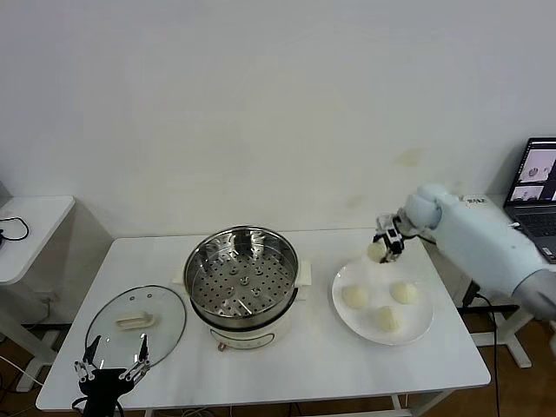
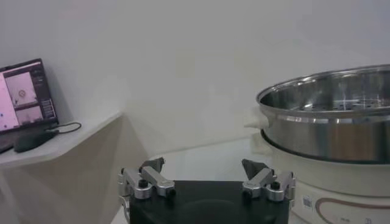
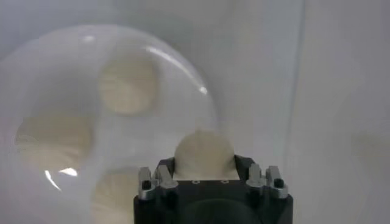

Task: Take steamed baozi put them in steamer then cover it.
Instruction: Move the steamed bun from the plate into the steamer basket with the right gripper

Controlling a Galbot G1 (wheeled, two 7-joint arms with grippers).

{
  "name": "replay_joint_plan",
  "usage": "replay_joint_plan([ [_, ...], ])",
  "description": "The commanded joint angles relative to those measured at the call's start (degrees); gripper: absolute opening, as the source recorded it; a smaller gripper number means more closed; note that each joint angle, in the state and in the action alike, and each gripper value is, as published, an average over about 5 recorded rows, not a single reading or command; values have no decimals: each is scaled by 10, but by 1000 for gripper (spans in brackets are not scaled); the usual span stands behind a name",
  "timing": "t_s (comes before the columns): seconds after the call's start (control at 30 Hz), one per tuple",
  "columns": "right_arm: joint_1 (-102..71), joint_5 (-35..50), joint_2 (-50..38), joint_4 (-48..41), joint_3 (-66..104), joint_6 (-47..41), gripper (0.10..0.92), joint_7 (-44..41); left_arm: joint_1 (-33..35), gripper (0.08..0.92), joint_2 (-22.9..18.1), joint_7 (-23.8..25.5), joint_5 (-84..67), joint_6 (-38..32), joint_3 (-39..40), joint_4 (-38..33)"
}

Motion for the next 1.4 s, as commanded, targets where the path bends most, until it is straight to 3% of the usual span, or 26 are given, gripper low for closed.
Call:
replay_joint_plan([
  [0.03,118,101,-5,57,-81,-9,627,4,0,823,2,0,-5,0,-1,1],
  [0.27,203,162,100,54,-151,4,628,30,-3,823,4,-1,-10,-2,-4,4],
  [0.6,179,169,235,38,-191,75,628,78,-7,823,2,-1,-10,-4,-15,2],
  [0.8,150,108,287,-1,-210,145,628,86,-8,823,-2,-1,-11,-4,-22,-4],
  [1.4,77,-76,334,-72,-216,271,636,108,3,823,-5,-1,-9,-7,-25,-24],
])
